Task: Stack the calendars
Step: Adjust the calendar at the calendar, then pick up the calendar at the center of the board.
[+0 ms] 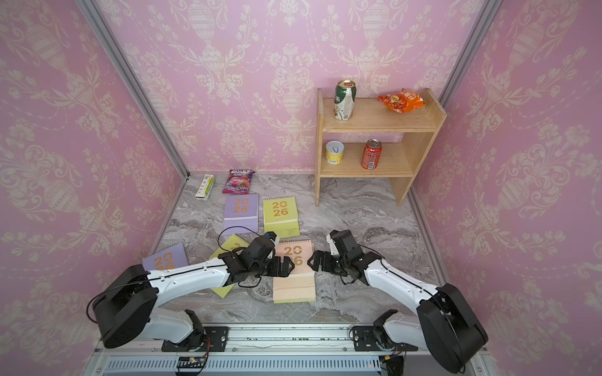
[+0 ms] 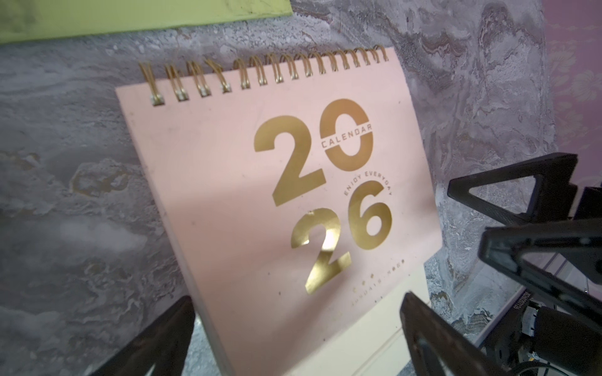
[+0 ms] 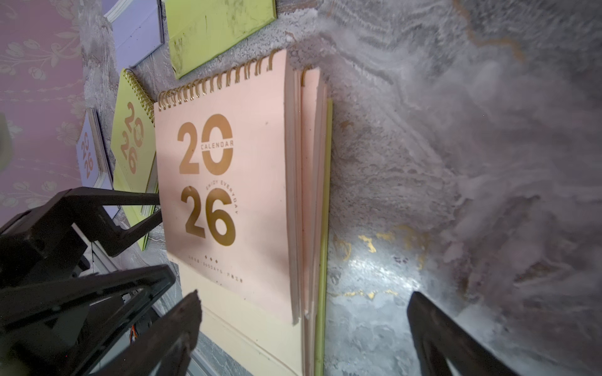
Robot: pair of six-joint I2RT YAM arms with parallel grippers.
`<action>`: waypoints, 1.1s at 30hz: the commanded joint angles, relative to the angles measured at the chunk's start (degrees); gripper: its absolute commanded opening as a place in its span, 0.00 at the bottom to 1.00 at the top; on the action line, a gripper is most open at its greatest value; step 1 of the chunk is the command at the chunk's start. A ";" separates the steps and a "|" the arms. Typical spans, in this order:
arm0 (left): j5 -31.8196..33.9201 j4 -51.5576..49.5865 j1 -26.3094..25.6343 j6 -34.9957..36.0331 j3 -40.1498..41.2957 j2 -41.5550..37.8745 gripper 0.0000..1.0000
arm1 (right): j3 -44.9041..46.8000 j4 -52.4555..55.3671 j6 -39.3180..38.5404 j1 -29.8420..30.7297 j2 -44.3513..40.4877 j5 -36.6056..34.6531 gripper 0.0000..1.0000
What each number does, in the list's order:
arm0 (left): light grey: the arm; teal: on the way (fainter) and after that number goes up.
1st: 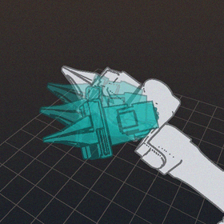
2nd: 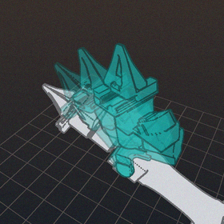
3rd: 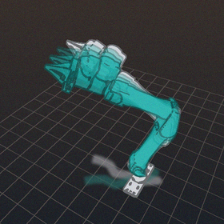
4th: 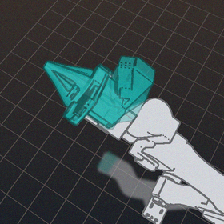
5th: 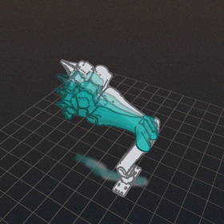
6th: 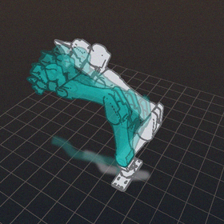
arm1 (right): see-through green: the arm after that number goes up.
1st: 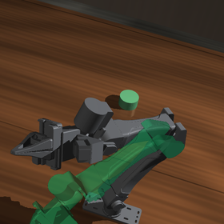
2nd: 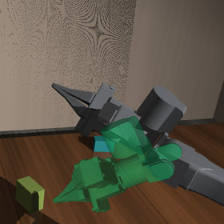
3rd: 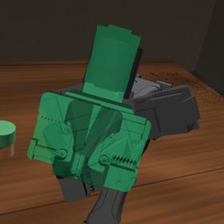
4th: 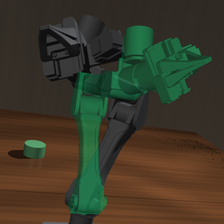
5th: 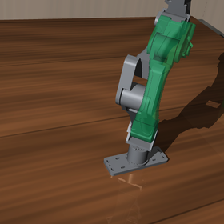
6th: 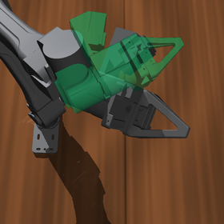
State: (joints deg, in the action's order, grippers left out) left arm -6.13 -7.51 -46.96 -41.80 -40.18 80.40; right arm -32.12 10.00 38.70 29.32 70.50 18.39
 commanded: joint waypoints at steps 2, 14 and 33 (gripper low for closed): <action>3.69 -4.89 2.04 4.49 -5.87 -4.07 0.99 | -4.33 3.26 -3.25 -0.47 -0.23 -1.68 1.00; 0.16 -1.40 15.92 10.66 -12.13 -2.30 0.99 | -24.08 6.55 -9.50 -0.36 14.19 -2.29 0.97; 0.42 1.40 24.75 8.33 -26.68 22.48 0.96 | -53.51 12.41 -13.22 -1.96 40.25 -2.02 0.94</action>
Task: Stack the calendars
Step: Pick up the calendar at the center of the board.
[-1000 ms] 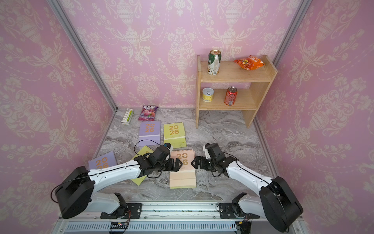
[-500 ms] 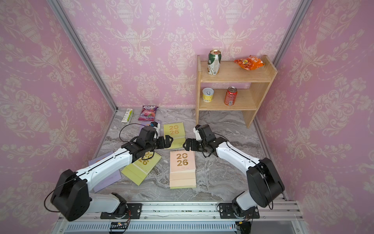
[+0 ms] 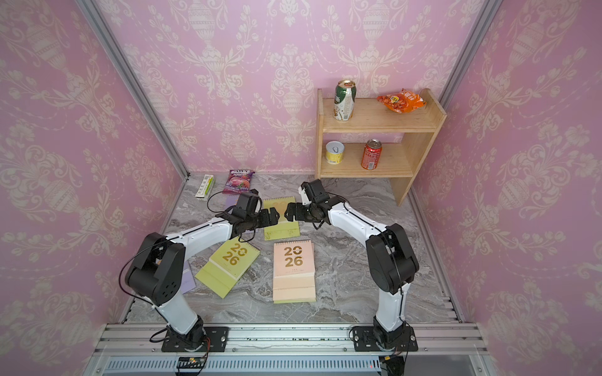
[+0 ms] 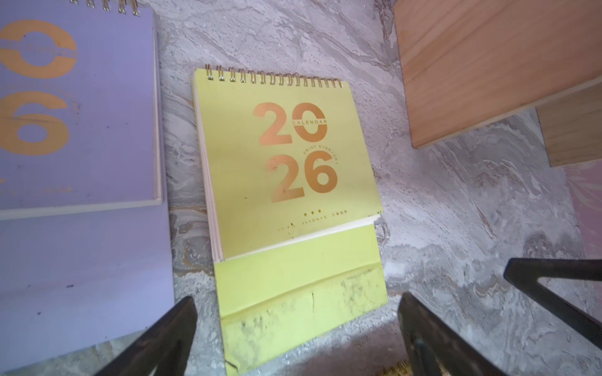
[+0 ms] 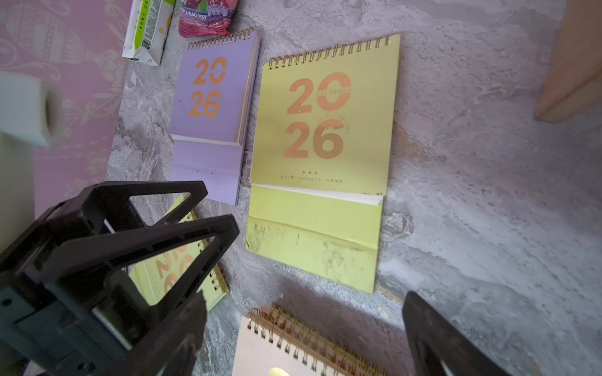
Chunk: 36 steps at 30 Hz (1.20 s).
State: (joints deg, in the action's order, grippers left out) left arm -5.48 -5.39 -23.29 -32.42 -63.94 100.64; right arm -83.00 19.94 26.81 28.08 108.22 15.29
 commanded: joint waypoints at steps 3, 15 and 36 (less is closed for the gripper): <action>-0.77 -1.26 2.05 -1.06 -5.55 4.98 0.96 | -5.69 3.44 -1.58 -1.33 5.77 2.64 0.93; -3.58 -5.02 5.36 -1.91 -13.72 14.18 0.94 | -16.21 6.98 -1.93 -1.58 15.98 5.24 0.91; -9.25 -4.41 5.36 -4.61 -17.69 21.62 0.89 | -21.00 7.39 -0.40 -2.62 22.51 7.52 0.89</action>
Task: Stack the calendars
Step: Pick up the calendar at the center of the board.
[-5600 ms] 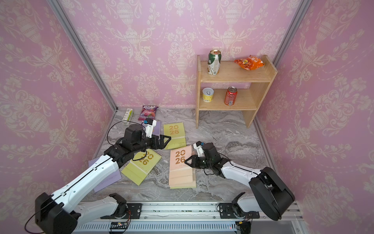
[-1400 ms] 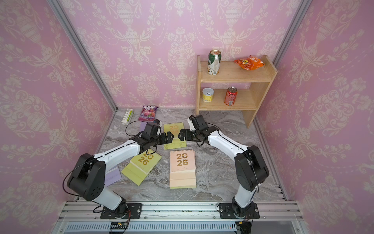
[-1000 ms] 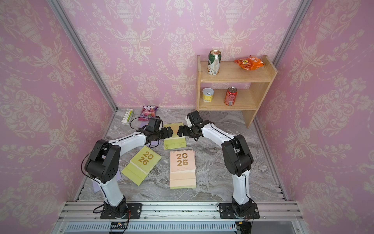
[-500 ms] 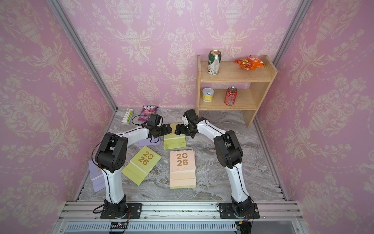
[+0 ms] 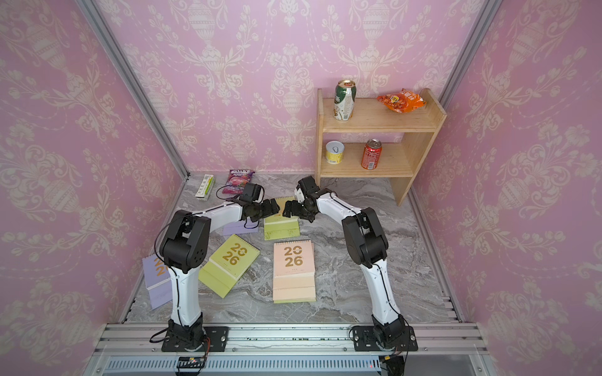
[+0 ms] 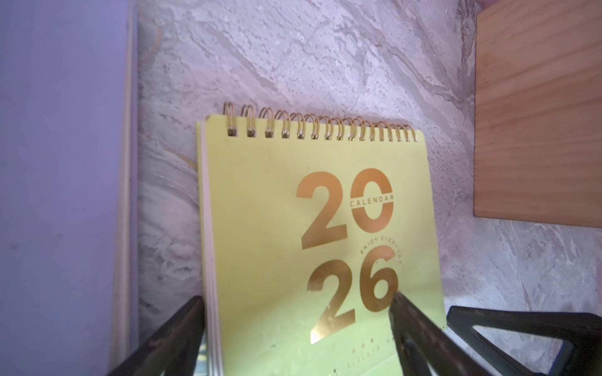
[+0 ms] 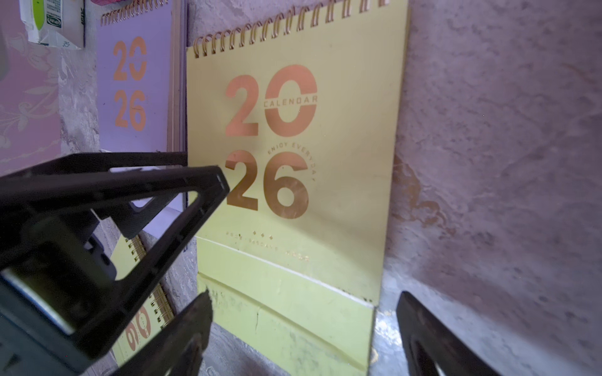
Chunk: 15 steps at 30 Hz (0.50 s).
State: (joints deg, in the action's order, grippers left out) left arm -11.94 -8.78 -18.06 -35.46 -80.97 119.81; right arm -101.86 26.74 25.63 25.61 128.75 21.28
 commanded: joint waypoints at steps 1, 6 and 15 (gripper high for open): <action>-3.03 -0.82 0.13 -1.68 -0.62 2.52 0.88 | -2.50 0.59 0.90 -0.18 2.40 1.75 0.89; -4.52 -0.47 0.05 -2.00 -0.77 2.94 0.88 | -4.27 0.49 1.53 -0.19 4.11 3.40 0.88; -10.66 3.98 0.13 -3.65 0.02 3.42 0.83 | -1.96 -4.35 2.89 -0.13 2.19 7.89 0.83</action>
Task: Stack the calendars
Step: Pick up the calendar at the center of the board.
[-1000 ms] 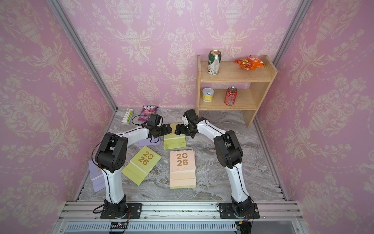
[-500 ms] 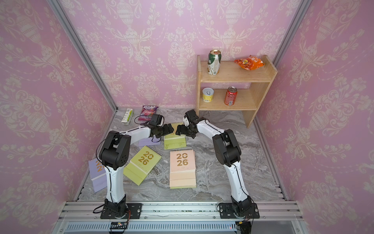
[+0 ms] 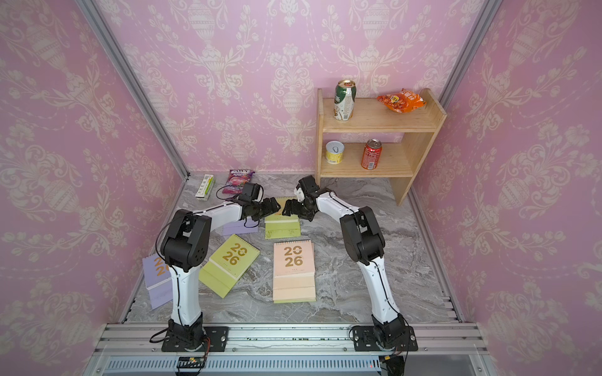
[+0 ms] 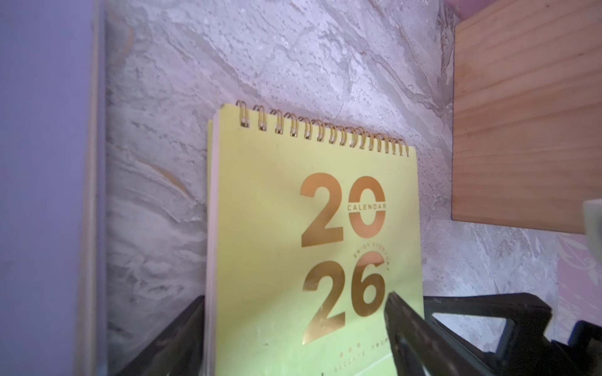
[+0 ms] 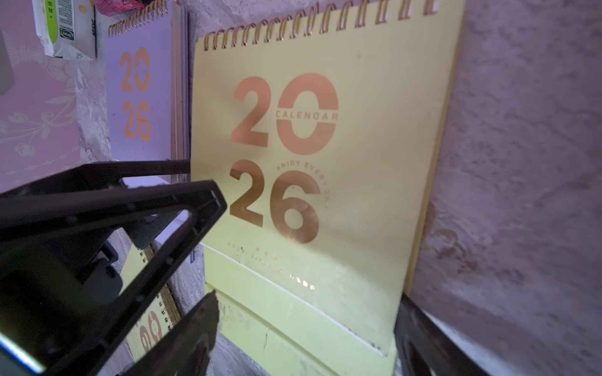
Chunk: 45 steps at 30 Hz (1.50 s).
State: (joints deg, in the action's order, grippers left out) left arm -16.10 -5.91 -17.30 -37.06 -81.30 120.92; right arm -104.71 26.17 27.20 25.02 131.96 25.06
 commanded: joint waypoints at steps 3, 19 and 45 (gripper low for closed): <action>-9.60 3.38 -0.64 -2.42 0.98 1.38 0.80 | 0.91 -3.68 1.28 0.41 -1.69 4.30 0.82; -17.22 7.84 -0.67 -0.65 4.00 -6.47 0.74 | 2.29 -5.58 1.10 0.46 -2.06 6.35 0.81; -14.01 1.15 -0.36 3.61 4.98 -15.22 0.00 | 17.37 -10.64 0.55 -1.13 -17.41 2.48 0.81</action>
State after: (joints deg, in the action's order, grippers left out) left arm -29.67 -4.95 -17.15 -35.38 -76.69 110.06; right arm -89.82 17.65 28.49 24.45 119.72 28.53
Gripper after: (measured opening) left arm 0.130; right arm 0.809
